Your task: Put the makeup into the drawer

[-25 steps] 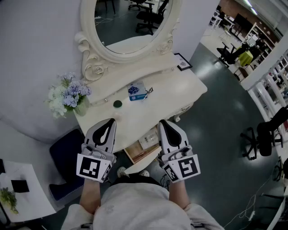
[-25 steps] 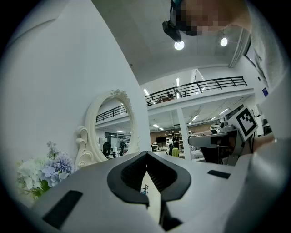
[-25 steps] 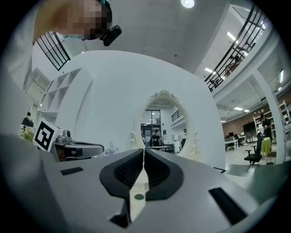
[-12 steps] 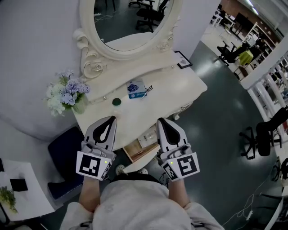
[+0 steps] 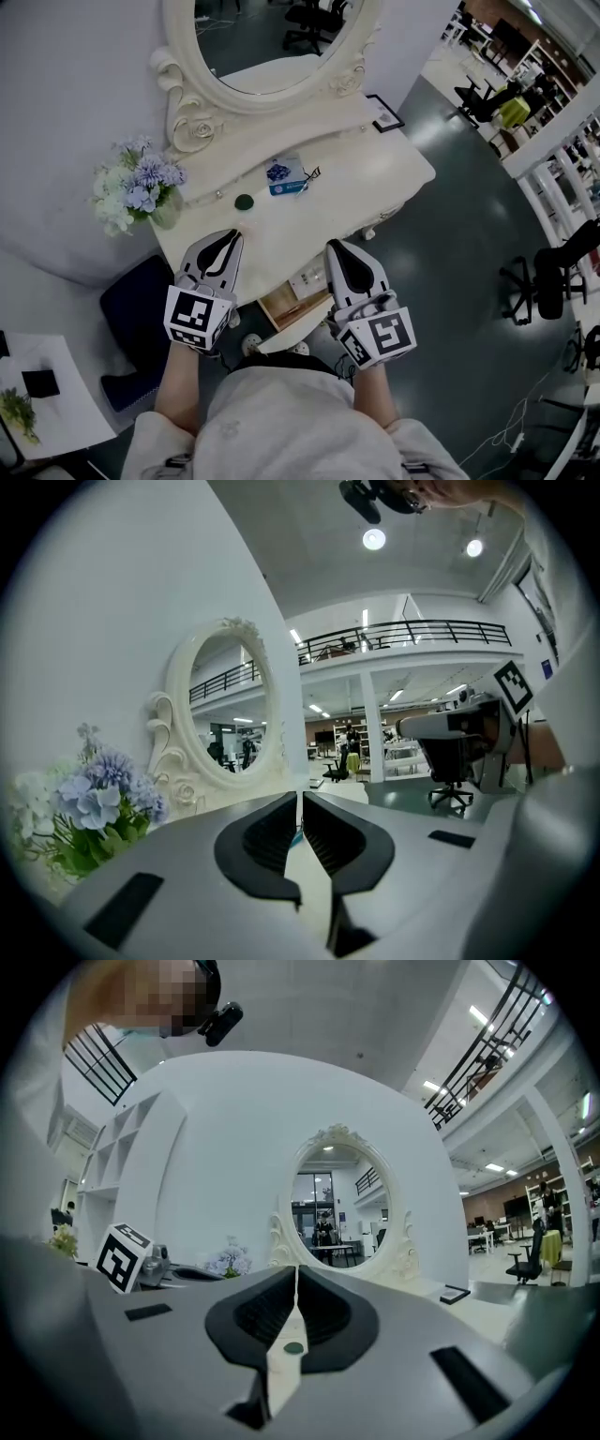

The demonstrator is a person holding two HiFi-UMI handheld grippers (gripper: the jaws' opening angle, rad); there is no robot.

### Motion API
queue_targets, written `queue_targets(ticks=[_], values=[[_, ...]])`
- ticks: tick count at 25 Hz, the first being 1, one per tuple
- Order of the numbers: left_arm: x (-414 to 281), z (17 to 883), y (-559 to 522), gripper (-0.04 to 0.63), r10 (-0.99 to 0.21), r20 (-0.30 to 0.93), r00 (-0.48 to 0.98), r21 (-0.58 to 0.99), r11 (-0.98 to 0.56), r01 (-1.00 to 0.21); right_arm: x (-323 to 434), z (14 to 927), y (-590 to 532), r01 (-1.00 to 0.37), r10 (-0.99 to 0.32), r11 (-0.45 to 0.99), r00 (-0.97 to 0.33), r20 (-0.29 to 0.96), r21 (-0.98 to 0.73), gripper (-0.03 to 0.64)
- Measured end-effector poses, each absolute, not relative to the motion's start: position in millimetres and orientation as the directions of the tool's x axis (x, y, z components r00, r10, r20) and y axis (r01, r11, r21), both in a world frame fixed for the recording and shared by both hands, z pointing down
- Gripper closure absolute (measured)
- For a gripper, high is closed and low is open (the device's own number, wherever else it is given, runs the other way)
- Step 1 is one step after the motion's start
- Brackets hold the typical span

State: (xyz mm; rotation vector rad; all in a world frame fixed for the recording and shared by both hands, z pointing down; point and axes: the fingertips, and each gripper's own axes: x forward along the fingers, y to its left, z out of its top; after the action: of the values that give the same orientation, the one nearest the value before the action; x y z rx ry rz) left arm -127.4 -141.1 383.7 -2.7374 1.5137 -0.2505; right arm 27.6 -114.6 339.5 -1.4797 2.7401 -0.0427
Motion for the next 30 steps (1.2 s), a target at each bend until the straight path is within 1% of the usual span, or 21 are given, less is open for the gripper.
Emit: queue_targets(ticks=[2, 3, 4, 5, 15, 18, 22, 30], values=[[-129.0, 401.9, -148.7, 0.574, -0.826, 0.189, 0.531, -0.065, -0.55, -0.832, 27.1, 345.0, -115.8, -0.837, -0.838, 0.546, -0.546, 0.004, -0.042, 0.594], [-129.0, 411.7, -152.2, 0.544, -0.813, 0.217, 0.54, -0.057, -0.563, -0.825, 26.8, 347.3, -116.4, -0.838, -0.838, 0.544, -0.545, 0.011, -0.043, 0.594], [-129.0, 422.1, -155.5, 0.496, -0.799, 0.247, 0.548, -0.049, -0.575, -0.817, 26.5, 349.2, -117.0, -0.838, -0.839, 0.543, -0.544, 0.016, -0.044, 0.594], [-129.4, 432.6, -158.7, 0.485, -0.786, 0.276, 0.553, -0.044, -0.585, -0.81, 26.0, 350.7, -117.4, -0.839, -0.839, 0.542, -0.543, 0.02, -0.045, 0.594], [-132.9, 517.4, -198.9, 0.447, -0.704, 0.496, 0.508, -0.114, -0.633, -0.766, 28.8, 357.5, -114.3, -0.852, -0.851, 0.521, -0.523, 0.052, -0.044, 0.594], [-133.6, 540.6, -211.5, 0.425, -0.667, 0.564, 0.487, -0.127, -0.652, -0.747, 33.0, 360.5, -112.2, -0.862, -0.859, 0.506, -0.507, 0.064, -0.042, 0.594], [-131.9, 564.0, -226.9, 0.397, -0.619, 0.635, 0.462, -0.125, -0.672, -0.73, 40.2, 364.1, -110.1, -0.876, -0.873, 0.48, -0.482, 0.075, -0.046, 0.594], [-138.5, 605.9, -240.0, 0.383, -0.545, 0.725, 0.422, -0.065, -0.664, -0.745, 47.1, 366.8, -106.9, -0.89, -0.886, 0.453, -0.456, 0.087, -0.049, 0.594]])
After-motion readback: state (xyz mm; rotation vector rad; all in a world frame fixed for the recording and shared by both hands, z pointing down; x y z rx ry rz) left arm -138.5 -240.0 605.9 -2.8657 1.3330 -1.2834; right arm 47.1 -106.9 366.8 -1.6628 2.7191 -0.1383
